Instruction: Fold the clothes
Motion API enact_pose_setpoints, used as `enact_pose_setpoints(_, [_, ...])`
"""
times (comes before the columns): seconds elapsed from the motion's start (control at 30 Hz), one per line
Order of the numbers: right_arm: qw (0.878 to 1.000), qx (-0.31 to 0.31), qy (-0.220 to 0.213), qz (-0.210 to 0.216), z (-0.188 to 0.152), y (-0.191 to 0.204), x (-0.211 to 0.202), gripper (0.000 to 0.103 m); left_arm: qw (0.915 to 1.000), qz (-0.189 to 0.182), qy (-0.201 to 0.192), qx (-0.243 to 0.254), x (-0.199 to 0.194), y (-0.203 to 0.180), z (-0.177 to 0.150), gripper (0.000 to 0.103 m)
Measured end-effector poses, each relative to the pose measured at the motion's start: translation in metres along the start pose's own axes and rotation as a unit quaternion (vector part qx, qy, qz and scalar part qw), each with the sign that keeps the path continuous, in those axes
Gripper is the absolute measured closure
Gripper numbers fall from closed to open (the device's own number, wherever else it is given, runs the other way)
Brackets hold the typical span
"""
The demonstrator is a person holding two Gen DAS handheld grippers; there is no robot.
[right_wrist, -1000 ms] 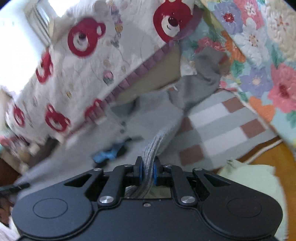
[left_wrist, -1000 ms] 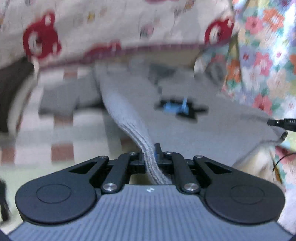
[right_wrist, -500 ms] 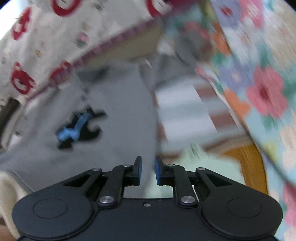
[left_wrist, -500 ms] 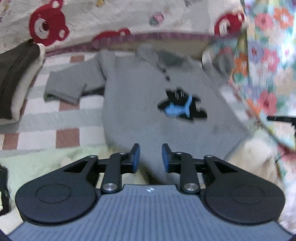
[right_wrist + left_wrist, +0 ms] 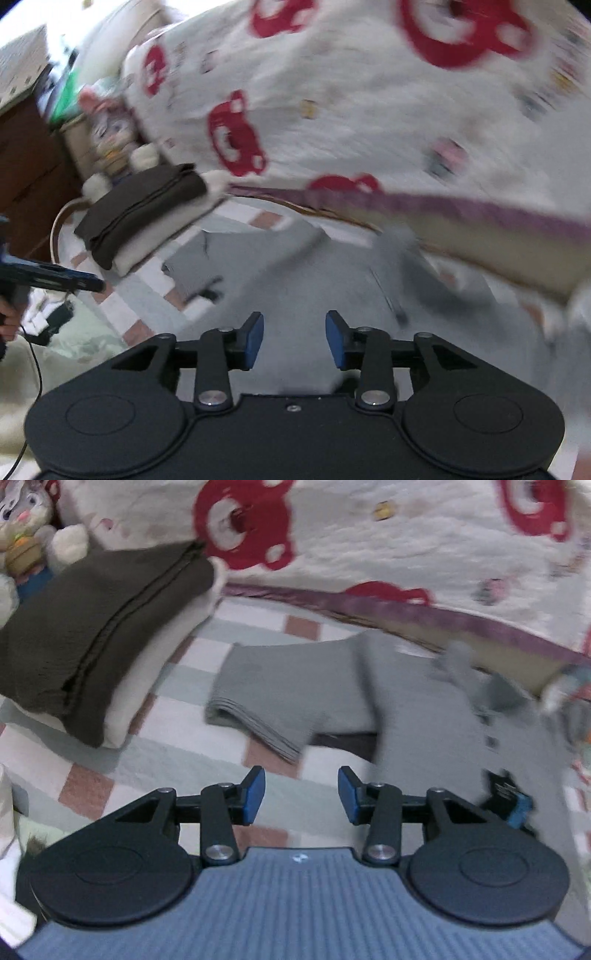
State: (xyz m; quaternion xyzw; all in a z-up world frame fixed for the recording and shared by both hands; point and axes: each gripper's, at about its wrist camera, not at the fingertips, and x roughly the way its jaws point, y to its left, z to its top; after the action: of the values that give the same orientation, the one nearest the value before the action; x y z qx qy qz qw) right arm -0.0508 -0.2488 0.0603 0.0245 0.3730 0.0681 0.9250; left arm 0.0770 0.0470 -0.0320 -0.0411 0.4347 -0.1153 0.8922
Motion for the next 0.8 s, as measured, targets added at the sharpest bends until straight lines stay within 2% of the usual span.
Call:
enact_pose_setpoints(0.1, [0.999, -0.039, 0.022, -0.001, 0.042, 0.007, 0.050, 0.059, 0.9991, 0.035, -0.022, 0.009, 0.037, -0.002, 0.013, 0.061])
enact_pose_setpoints(0.2, [0.998, -0.059, 0.029, -0.009, 0.049, 0.013, 0.099, 0.059, 0.9979, 0.047, -0.044, -0.010, 0.065, 0.009, 0.023, 0.059])
enact_pose_setpoints(0.3, [0.999, -0.024, 0.034, 0.010, 0.025, 0.008, 0.134, 0.059, 0.9964, 0.054, -0.052, -0.039, 0.094, 0.028, 0.027, 0.058])
enact_pose_setpoints(0.43, [0.998, -0.019, 0.064, 0.022, -0.019, 0.000, 0.164, 0.059, 0.9951, 0.077, -0.050, -0.038, 0.127, 0.042, 0.036, 0.057])
enact_pose_setpoints(0.6, [0.992, -0.066, 0.110, 0.002, -0.045, -0.026, 0.185, 0.059, 0.9966, 0.041, -0.025, -0.067, 0.157, 0.064, 0.047, 0.053])
enact_pose_setpoints(0.8, [0.995, -0.074, 0.069, -0.001, -0.046, -0.047, 0.194, 0.059, 0.9953, 0.026, -0.046, -0.081, 0.158, 0.060, 0.041, 0.053])
